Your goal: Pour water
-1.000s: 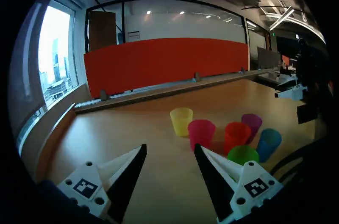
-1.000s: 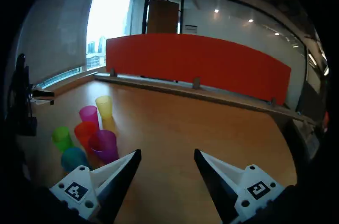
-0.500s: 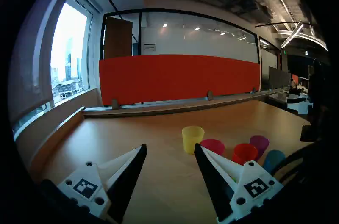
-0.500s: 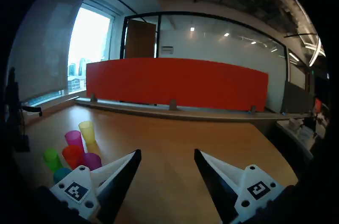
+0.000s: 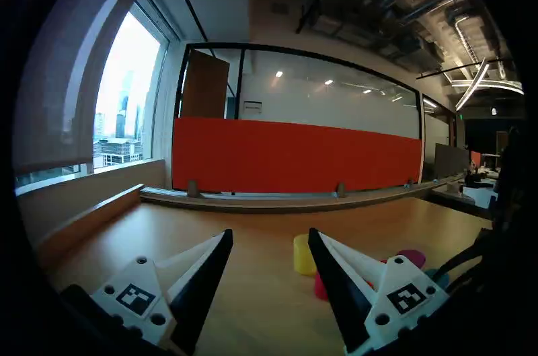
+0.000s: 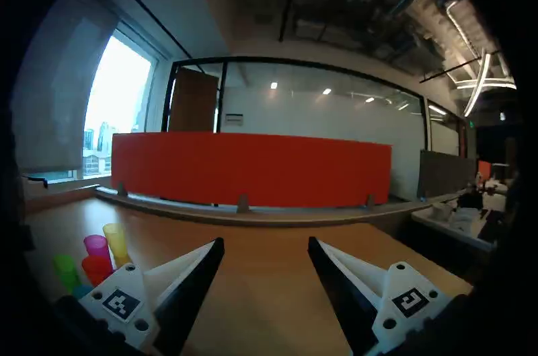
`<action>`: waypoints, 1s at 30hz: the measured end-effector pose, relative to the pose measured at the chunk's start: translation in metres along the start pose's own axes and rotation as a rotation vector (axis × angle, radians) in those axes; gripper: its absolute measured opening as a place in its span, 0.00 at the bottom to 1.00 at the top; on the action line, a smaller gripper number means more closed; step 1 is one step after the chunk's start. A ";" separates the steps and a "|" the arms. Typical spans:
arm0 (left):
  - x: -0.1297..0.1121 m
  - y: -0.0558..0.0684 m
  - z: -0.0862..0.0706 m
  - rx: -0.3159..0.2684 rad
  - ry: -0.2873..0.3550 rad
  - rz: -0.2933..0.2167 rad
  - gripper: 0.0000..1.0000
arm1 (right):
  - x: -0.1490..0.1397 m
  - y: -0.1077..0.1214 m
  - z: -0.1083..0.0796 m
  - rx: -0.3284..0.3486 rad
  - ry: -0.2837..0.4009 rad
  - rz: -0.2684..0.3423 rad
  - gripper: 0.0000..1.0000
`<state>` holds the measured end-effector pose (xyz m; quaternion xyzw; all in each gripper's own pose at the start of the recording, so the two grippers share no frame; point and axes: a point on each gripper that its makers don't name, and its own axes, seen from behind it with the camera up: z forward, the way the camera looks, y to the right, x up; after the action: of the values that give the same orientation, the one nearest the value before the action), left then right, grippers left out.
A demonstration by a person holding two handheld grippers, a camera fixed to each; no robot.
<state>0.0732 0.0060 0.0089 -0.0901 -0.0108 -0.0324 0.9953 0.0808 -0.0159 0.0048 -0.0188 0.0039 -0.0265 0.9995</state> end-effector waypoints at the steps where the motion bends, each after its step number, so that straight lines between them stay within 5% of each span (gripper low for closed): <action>1: 0.001 -0.001 0.000 0.006 0.005 -0.001 0.83 | 0.001 0.001 0.000 -0.008 0.008 -0.001 0.97; 17: 0.006 -0.016 -0.006 0.080 0.057 0.017 0.83 | 0.006 0.012 0.000 -0.050 0.015 0.000 0.97; 30: -0.021 -0.018 -0.006 0.122 0.055 0.050 0.83 | 0.003 0.015 0.002 -0.066 -0.012 -0.016 0.97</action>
<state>0.0516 -0.0117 0.0054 -0.0286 0.0167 -0.0094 0.9994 0.0847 -0.0011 0.0059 -0.0517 -0.0013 -0.0343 0.9981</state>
